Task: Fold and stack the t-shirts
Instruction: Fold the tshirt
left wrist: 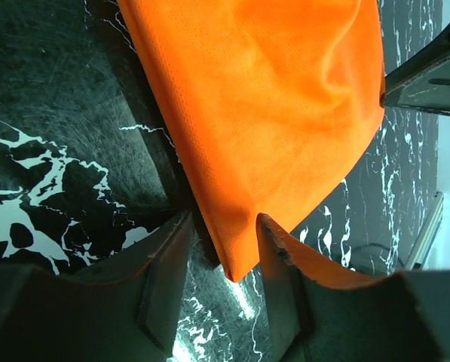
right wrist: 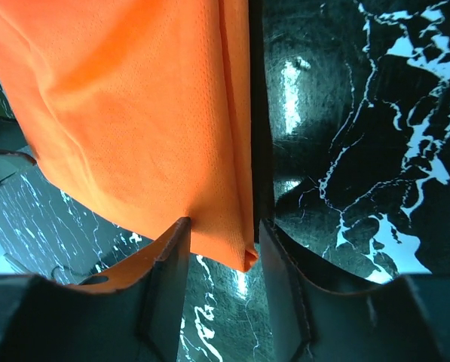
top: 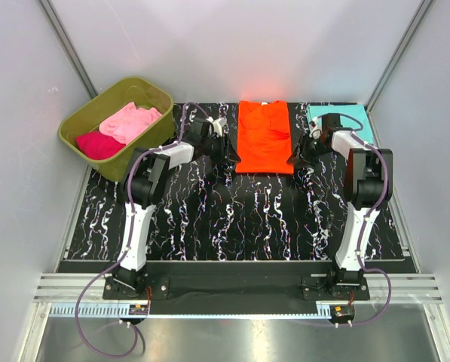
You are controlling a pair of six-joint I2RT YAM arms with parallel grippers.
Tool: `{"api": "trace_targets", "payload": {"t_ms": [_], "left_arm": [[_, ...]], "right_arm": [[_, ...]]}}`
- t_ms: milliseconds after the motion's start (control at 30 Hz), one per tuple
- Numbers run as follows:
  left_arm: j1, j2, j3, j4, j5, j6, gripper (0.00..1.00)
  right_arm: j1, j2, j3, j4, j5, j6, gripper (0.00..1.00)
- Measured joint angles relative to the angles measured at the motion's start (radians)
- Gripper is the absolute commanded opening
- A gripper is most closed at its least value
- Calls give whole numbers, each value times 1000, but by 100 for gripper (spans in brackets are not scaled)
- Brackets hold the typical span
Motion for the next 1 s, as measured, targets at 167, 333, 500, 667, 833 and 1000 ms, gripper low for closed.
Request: {"api": "trace_targets", "payload": {"t_ms": [167, 333, 500, 667, 833, 1000], "left_arm": [[-2, 5, 0, -13, 0, 10, 8], [-3, 14, 0, -20, 12, 8, 0], [-10, -53, -114, 23, -12, -10, 0], [-41, -178, -280, 22, -64, -32, 0], [-89, -295, -417, 4, -126, -61, 0], [-154, -413, -589, 17, -197, -119, 0]], "right_arm": [[0, 0, -31, 43, -18, 3, 31], [-1, -9, -115, 126, -39, 33, 0], [-2, -152, -333, 261, -34, 103, 0], [-1, -310, -561, 367, -21, 179, 0], [-1, -457, -719, 396, -6, 232, 0], [0, -530, -807, 362, 17, 273, 0]]}}
